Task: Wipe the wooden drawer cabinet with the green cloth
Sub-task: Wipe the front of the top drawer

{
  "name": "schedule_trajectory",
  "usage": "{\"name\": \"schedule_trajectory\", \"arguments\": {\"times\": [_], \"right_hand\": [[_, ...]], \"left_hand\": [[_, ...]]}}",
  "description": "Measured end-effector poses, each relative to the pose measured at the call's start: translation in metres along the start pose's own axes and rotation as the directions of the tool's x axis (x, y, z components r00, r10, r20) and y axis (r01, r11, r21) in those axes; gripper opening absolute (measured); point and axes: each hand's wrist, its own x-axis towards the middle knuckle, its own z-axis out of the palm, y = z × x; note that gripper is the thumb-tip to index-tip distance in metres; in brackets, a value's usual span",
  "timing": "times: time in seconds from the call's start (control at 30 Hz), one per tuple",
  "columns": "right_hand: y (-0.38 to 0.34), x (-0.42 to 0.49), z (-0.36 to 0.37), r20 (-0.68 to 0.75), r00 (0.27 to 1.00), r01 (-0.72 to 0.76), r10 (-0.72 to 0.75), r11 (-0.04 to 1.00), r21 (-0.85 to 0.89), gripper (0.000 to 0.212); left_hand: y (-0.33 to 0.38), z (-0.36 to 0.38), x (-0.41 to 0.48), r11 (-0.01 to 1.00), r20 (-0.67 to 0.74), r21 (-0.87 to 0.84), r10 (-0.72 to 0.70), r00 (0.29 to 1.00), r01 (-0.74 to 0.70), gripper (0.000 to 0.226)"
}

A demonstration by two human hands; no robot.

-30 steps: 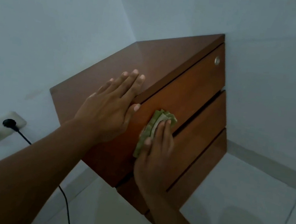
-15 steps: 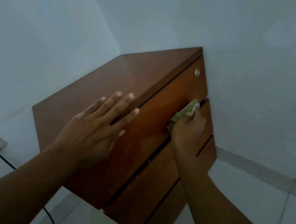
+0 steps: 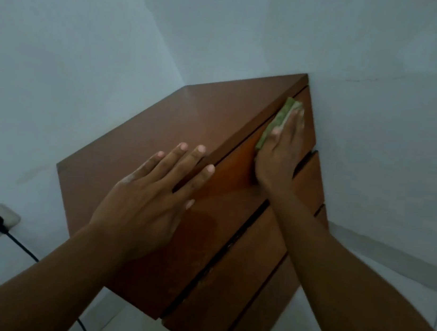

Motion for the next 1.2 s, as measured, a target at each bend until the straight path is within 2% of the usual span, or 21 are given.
{"name": "schedule_trajectory", "arguments": {"times": [0.1,0.17,0.23,0.3,0.33,0.4,0.57,0.7,0.8,0.93,0.97,1.1,1.13,1.2], "right_hand": [[0.010,0.025,-0.009,-0.096,0.967,-0.229,0.234,0.972,0.058,0.054],[0.006,0.014,-0.023,-0.133,0.945,-0.280,0.299,0.949,0.143,0.049],[-0.007,-0.025,-0.035,-0.105,0.976,-0.171,0.193,0.967,0.188,0.043],[-0.024,-0.073,-0.039,0.037,0.996,0.068,-0.075,0.981,0.180,0.047],[-0.028,-0.092,-0.036,0.135,0.971,0.172,-0.198,0.968,0.183,0.051],[-0.029,-0.103,-0.023,0.229,0.930,0.249,-0.286,0.952,0.180,0.060],[-0.006,-0.020,-0.004,0.112,0.974,0.180,-0.197,0.973,0.144,0.059],[0.029,0.041,0.001,0.083,0.996,0.009,-0.020,0.992,0.128,0.061],[0.042,0.044,-0.001,0.095,0.990,-0.113,0.101,0.985,0.130,0.058],[0.046,-0.003,-0.015,0.024,0.964,-0.266,0.266,0.945,0.189,0.049],[0.042,-0.023,-0.019,0.021,0.969,-0.245,0.246,0.948,0.203,0.048],[0.018,-0.076,-0.016,0.050,0.997,0.038,-0.050,0.973,0.227,0.050],[0.021,-0.068,-0.012,0.037,0.997,0.062,-0.070,0.978,0.199,0.051],[0.035,-0.045,-0.008,0.032,0.999,0.009,-0.013,0.993,0.117,0.053]], "left_hand": [[0.001,0.001,-0.002,1.000,0.003,-0.007,-0.009,1.000,0.009,0.058],[0.000,0.001,-0.002,1.000,0.004,-0.007,-0.006,1.000,0.006,0.059],[0.000,-0.001,-0.002,1.000,0.008,-0.014,-0.004,1.000,0.004,0.058],[0.001,-0.002,-0.002,1.000,0.008,-0.030,-0.007,1.000,0.007,0.058],[0.001,-0.003,-0.002,1.000,0.004,-0.030,-0.008,1.000,0.008,0.059],[0.002,-0.005,-0.001,1.000,-0.005,-0.010,0.003,1.000,-0.003,0.059],[0.002,-0.005,0.000,0.998,-0.048,0.030,0.060,0.997,-0.059,0.060],[0.002,-0.003,0.004,0.992,-0.062,0.072,0.111,0.992,-0.107,0.061],[0.002,0.001,0.007,0.975,-0.039,0.112,0.198,0.979,-0.193,0.060],[0.000,0.004,0.010,0.972,-0.035,0.118,0.208,0.978,-0.202,0.060],[0.001,0.004,0.010,0.973,-0.037,0.113,0.205,0.978,-0.200,0.060],[0.002,0.001,0.010,0.973,-0.054,0.115,0.207,0.977,-0.200,0.060],[0.002,0.001,0.010,0.973,-0.051,0.116,0.207,0.977,-0.200,0.060],[0.002,0.000,0.011,0.975,-0.044,0.116,0.198,0.979,-0.192,0.060]]}}
